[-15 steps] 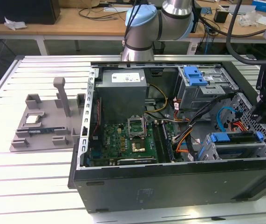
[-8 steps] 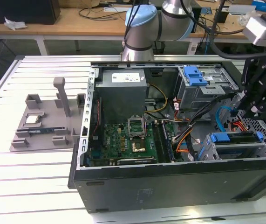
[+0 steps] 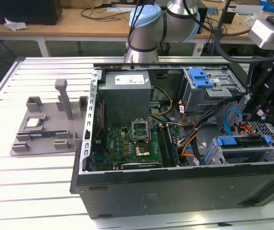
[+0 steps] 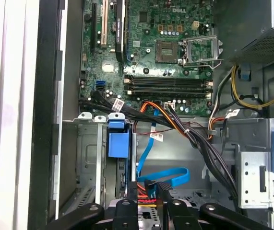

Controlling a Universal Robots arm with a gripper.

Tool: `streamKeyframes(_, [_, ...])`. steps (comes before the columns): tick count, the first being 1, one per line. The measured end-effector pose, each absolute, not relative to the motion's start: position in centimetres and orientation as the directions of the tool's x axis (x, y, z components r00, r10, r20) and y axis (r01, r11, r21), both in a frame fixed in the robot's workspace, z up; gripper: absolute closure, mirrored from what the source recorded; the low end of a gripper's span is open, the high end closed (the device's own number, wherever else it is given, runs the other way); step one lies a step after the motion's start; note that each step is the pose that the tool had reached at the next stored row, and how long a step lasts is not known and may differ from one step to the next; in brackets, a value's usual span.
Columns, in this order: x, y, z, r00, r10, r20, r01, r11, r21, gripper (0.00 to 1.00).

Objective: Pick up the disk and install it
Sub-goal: 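Insert the second disk wire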

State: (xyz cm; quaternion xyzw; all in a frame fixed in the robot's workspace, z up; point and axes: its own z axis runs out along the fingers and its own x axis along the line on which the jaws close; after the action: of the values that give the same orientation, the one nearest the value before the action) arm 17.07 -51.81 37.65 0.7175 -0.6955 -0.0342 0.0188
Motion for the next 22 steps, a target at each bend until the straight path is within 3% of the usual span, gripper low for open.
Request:
streamKeyframes(8, [17.1, -51.8, 37.1, 0.036, -0.999, -0.024, -0.996, -0.038, 0.075, 0.71])
streamKeyframes(9, [17.1, -51.8, 37.1, 0.036, -0.999, -0.024, -0.997, -0.038, 0.075, 0.84])
streamKeyframes(22, [17.3, -53.9, 35.4, 0.059, -0.998, -0.021, -0.995, -0.061, 0.076, 0.84])
